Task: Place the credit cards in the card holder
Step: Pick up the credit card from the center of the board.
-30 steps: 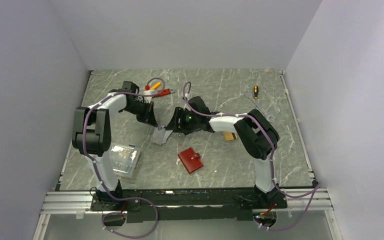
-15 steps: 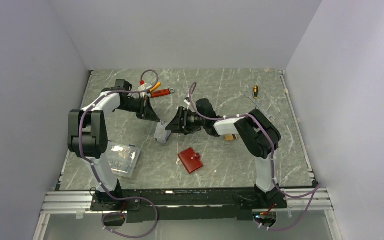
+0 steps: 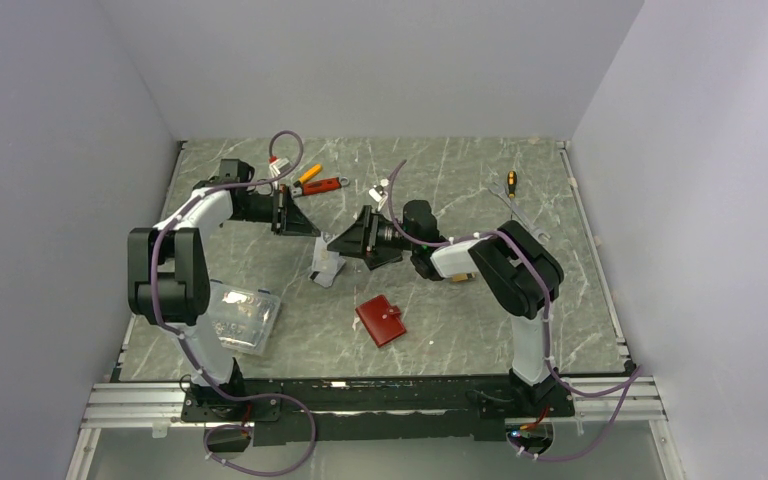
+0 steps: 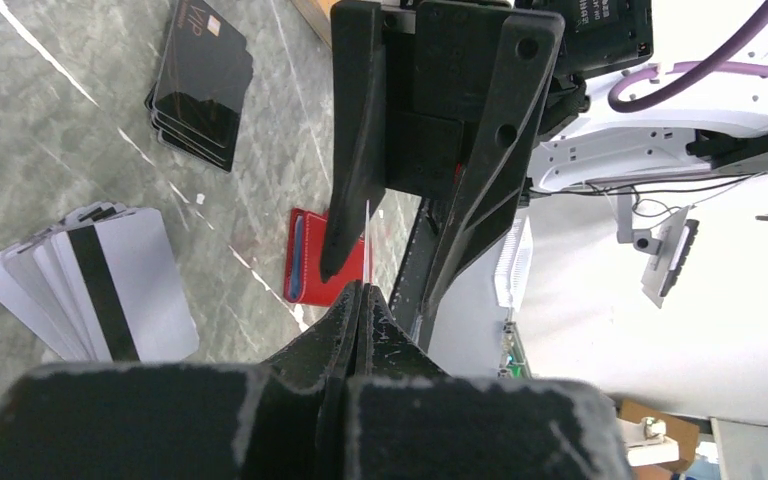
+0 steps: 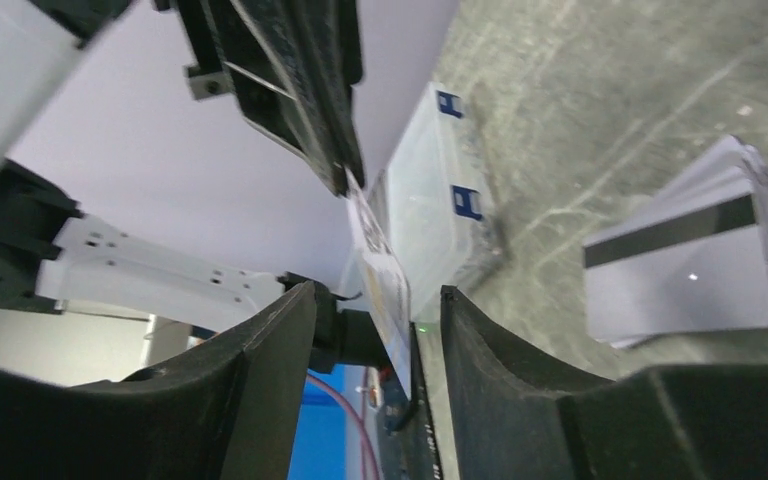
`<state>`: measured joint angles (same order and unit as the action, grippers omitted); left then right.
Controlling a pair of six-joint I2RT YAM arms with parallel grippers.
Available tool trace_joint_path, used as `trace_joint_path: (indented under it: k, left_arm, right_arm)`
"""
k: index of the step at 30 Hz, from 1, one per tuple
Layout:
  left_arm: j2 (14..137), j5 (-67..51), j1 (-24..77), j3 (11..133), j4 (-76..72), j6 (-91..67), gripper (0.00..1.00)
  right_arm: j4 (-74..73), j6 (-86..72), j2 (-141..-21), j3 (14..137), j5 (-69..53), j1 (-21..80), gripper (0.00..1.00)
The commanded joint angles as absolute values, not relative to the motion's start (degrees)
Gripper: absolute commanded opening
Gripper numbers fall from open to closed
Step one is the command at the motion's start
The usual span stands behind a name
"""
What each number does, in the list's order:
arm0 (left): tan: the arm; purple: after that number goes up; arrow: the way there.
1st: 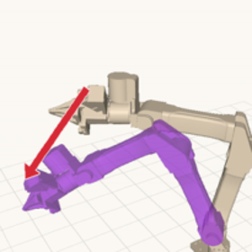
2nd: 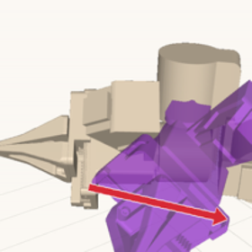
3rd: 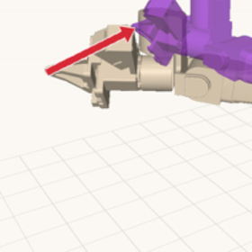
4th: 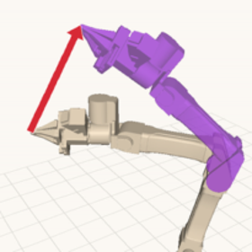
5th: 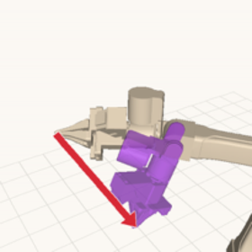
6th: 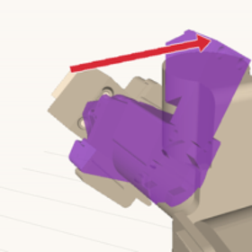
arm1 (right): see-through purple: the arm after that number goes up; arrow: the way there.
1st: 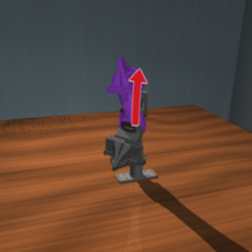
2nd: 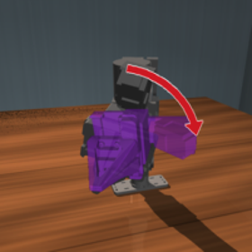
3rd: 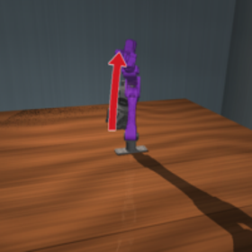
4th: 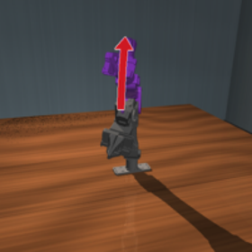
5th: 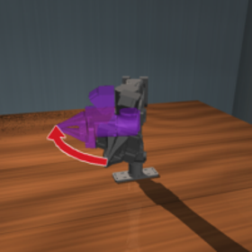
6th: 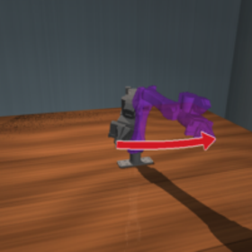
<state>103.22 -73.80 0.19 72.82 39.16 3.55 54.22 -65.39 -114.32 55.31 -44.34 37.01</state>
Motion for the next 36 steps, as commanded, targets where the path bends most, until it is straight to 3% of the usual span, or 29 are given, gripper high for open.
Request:
trace_joint_path:
  k: [1,7,12,15,18,21,27,36]
  left_arm:
    - [99.5,-77.8,0.2,70.5,32.8,-2.5,0.0]
    - [97.9,-77.0,0.2,69.6,30.6,-4.9,0.0]
    - [96.2,-75.6,0.2,68.9,30.0,-5.6,0.03]
    - [95.7,-74.0,0.2,71.7,37.9,2.3,0.25]
    - [94.0,-71.8,0.9,74.2,45.9,10.8,0.46]
    - [91.2,-69.8,2.1,74.0,49.8,17.0,0.58]
    - [85.9,-62.4,8.6,70.9,53.9,26.6,0.59]
    - [78.6,-50.8,17.4,65.9,52.7,30.9,0.57]
  right_arm:
    - [68.7,-74.6,-115.9,57.3,-45.7,37.0,0.46]
    - [69.4,-77.0,-114.8,56.5,-45.3,37.1,0.0]
    - [62.9,-73.5,-111.0,55.5,-45.2,37.1,0.0]
    - [48.7,-66.6,-106.9,55.9,-45.4,37.0,0.0]
    - [21.1,-51.2,-99.9,58.5,-42.1,37.1,0.0]
    - [-6.3,-36.7,-94.8,62.7,-34.5,37.7,0.0]
    - [-37.4,-25.0,-95.0,69.3,-20.0,41.6,0.0]
    - [-49.8,-21.3,-100.7,74.8,-8.9,46.1,0.0]
